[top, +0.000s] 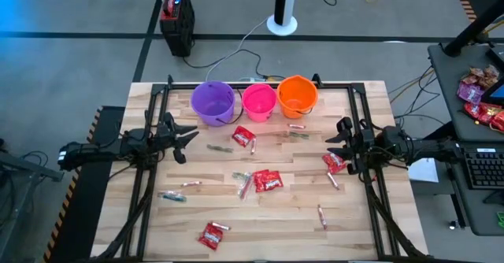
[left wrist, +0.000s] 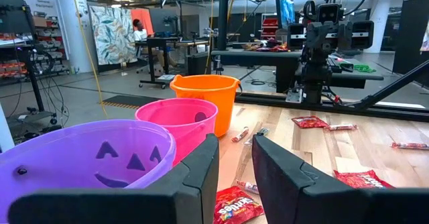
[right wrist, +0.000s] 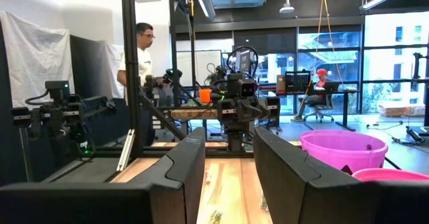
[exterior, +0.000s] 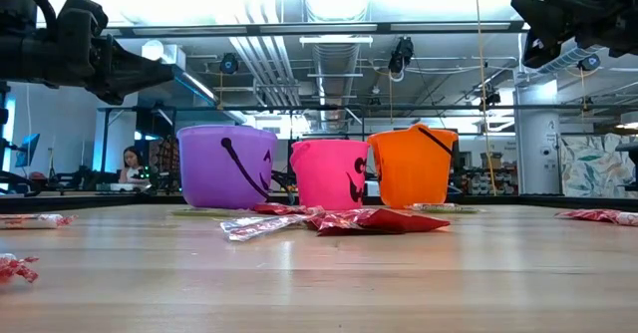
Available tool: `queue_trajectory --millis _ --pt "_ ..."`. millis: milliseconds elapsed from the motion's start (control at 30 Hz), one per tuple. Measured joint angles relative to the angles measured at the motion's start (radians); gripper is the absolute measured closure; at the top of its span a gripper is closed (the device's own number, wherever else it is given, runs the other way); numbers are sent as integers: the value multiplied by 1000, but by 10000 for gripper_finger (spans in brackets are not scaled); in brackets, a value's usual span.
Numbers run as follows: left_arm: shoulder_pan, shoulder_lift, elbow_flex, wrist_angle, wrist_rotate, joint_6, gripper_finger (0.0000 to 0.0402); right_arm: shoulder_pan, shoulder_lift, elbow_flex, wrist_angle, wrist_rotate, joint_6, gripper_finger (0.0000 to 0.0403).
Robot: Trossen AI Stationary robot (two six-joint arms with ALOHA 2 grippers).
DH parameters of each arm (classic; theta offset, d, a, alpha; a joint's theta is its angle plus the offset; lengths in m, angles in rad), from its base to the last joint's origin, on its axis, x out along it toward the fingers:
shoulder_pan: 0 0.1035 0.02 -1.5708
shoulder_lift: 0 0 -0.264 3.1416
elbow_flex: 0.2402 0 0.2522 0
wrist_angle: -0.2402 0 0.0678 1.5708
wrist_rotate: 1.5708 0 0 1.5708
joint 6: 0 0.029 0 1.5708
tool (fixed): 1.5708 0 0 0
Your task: Sort candy by brand, put in halloween buckets
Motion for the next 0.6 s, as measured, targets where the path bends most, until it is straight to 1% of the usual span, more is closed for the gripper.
queue_trajectory --millis 400,433,500,567,600 --pt "0 0 0 0 0 0 326 0 0 0 0 0 1 284" --pt "0 0 0 0 0 0 326 0 0 0 0 0 19 284" --pt "0 0 0 0 0 0 326 0 0 0 0 -9 167 284" --pt "0 0 0 0 0 0 326 0 0 0 19 4 331 284" --pt "0 0 0 0 0 0 326 0 5 0 33 20 369 284"
